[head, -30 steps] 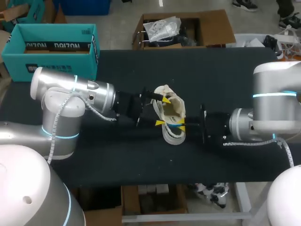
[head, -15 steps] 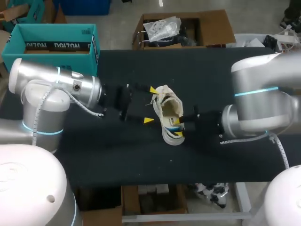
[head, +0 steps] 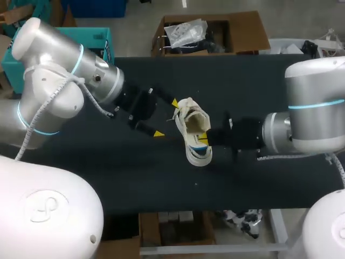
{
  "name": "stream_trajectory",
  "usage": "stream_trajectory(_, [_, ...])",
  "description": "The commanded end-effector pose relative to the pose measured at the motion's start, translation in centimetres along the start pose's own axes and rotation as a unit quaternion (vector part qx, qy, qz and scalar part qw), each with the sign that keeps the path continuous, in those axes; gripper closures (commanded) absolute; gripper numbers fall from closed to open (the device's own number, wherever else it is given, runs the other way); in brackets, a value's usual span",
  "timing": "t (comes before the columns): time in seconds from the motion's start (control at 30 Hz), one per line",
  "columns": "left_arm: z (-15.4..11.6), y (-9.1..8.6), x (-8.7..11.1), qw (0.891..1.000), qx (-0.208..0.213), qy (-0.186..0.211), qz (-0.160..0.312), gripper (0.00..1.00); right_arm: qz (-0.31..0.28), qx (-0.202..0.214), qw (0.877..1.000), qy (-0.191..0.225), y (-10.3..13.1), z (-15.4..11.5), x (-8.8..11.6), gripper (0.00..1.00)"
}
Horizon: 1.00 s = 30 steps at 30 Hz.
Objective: Open the shoe tongue, take the insole out of the shoe, put the insole back into the shoe, and pack the shoe into the shoebox
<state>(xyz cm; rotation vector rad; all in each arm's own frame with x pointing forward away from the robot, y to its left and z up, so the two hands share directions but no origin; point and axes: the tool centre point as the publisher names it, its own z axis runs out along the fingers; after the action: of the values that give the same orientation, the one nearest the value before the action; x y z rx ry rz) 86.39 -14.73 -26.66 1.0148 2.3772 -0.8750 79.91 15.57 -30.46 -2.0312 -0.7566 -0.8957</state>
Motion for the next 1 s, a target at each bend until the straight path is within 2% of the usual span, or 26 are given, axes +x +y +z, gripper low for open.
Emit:
stream_trajectory(0.03, [-1.1,0.7,-1.4,0.989,-0.041,0.041,-0.139,0.00,0.012,0.037,0.999,-0.014,1.8,3.1,-1.1,1.00])
stream_trajectory(0.1, [-1.7,1.2,-1.5,0.976,-0.102,0.056,-0.185,0.00,0.021,0.039,0.999,-0.018,2.3,3.9,-1.6,1.00])
stream_trajectory(0.13, [-2.2,1.1,-1.5,0.975,-0.115,0.054,-0.183,0.00,0.024,0.040,0.999,-0.020,2.5,4.3,-1.8,1.00])
stream_trajectory(0.43, [-2.2,1.1,-1.5,0.975,-0.115,0.054,-0.183,0.00,0.020,0.051,0.998,-0.019,2.2,5.7,-1.6,1.00])
stream_trajectory(0.67, [-2.2,1.1,-1.5,0.975,-0.115,0.054,-0.183,0.00,0.049,0.032,0.998,-0.036,3.9,6.7,-4.0,1.00])
stream_trajectory(1.0, [-2.2,1.1,-1.5,0.975,-0.115,0.054,-0.183,0.00,0.057,-0.004,0.996,-0.063,6.0,7.7,-5.4,1.00])
